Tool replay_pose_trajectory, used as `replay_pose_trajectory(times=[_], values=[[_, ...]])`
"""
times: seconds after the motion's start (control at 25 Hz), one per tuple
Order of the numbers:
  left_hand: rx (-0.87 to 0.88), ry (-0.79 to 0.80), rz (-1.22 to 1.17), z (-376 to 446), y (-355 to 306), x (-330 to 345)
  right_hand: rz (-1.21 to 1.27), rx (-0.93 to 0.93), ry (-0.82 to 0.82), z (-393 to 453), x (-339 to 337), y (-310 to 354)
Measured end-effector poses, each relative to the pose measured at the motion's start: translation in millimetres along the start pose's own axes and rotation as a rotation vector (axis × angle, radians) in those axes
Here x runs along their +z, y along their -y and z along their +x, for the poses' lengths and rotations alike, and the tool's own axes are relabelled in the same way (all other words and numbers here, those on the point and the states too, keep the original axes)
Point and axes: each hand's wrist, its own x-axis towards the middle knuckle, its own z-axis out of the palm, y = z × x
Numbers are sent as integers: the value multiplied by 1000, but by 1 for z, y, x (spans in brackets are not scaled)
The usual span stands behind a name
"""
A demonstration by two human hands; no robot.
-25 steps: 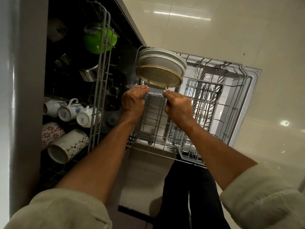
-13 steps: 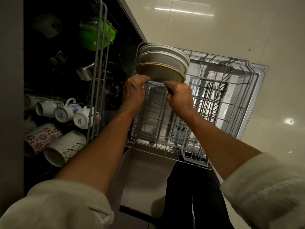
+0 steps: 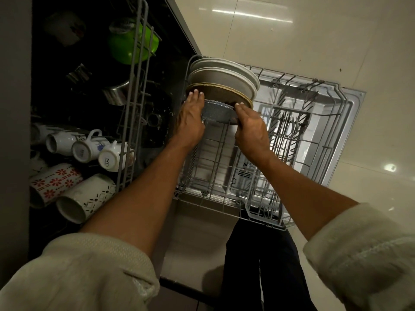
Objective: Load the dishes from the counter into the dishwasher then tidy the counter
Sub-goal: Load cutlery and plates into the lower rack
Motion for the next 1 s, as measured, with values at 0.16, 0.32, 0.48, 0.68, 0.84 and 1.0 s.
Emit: replay_pose_trajectory(times=[0.16, 0.32, 0.48, 0.68, 0.84, 1.0], values=[[-25, 21, -7, -1, -1, -3, -76, -61, 79, 1, 0, 5], [61, 34, -3, -7, -10, 4, -108, -25, 154, 10, -8, 10], [28, 77, 52, -9, -17, 7, -137, -47, 165, 7, -9, 9], [37, 95, 60, -12, -17, 5, -169, -42, 204, 2, -9, 6], [9, 71, 51, -24, -23, 2, -203, -56, 228, -3, -18, 11], [-1, 80, 58, -45, -32, -5, -259, -94, 242, -20, -33, 21]])
